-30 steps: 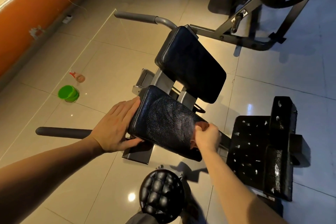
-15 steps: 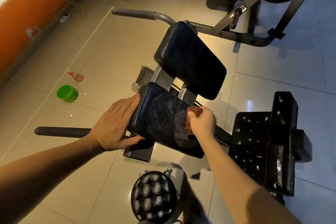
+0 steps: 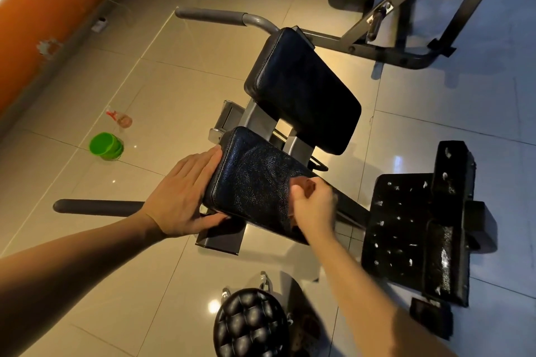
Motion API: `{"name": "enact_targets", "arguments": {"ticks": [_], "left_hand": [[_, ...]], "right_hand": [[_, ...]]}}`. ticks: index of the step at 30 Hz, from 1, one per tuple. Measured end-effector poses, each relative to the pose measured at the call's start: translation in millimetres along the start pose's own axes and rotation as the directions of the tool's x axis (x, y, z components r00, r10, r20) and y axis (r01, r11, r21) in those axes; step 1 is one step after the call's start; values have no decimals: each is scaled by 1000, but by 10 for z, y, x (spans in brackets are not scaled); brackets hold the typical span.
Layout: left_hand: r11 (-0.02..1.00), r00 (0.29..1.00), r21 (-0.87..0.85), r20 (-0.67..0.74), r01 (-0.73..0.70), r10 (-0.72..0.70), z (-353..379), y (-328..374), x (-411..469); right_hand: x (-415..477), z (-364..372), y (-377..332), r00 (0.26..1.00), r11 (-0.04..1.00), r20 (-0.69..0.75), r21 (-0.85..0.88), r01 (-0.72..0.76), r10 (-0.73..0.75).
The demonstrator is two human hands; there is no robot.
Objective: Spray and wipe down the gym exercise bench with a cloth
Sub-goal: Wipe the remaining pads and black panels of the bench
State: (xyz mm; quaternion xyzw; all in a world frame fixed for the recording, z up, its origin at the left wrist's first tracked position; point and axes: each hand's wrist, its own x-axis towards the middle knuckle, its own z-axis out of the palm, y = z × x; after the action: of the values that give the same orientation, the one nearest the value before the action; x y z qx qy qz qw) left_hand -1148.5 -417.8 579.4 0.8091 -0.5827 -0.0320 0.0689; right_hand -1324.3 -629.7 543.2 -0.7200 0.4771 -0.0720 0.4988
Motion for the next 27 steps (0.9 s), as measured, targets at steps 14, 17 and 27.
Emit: {"name": "enact_targets", "arguments": {"ticks": [14,17,27], "left_hand": [[1000,1000,17,-16,-4,4,-13,20,-10],[1000,1000,22,-13,-12,12,-16,14,-5],[1000,1000,24,-12,5,-5,0,6,-8]], "right_hand": [[-358,140,-141,988,989,60,52,138,-141],[-547,92,248,983,987,87,-6,161,-160],[7,230,-350,993,988,-2,97,118,-118]]}}
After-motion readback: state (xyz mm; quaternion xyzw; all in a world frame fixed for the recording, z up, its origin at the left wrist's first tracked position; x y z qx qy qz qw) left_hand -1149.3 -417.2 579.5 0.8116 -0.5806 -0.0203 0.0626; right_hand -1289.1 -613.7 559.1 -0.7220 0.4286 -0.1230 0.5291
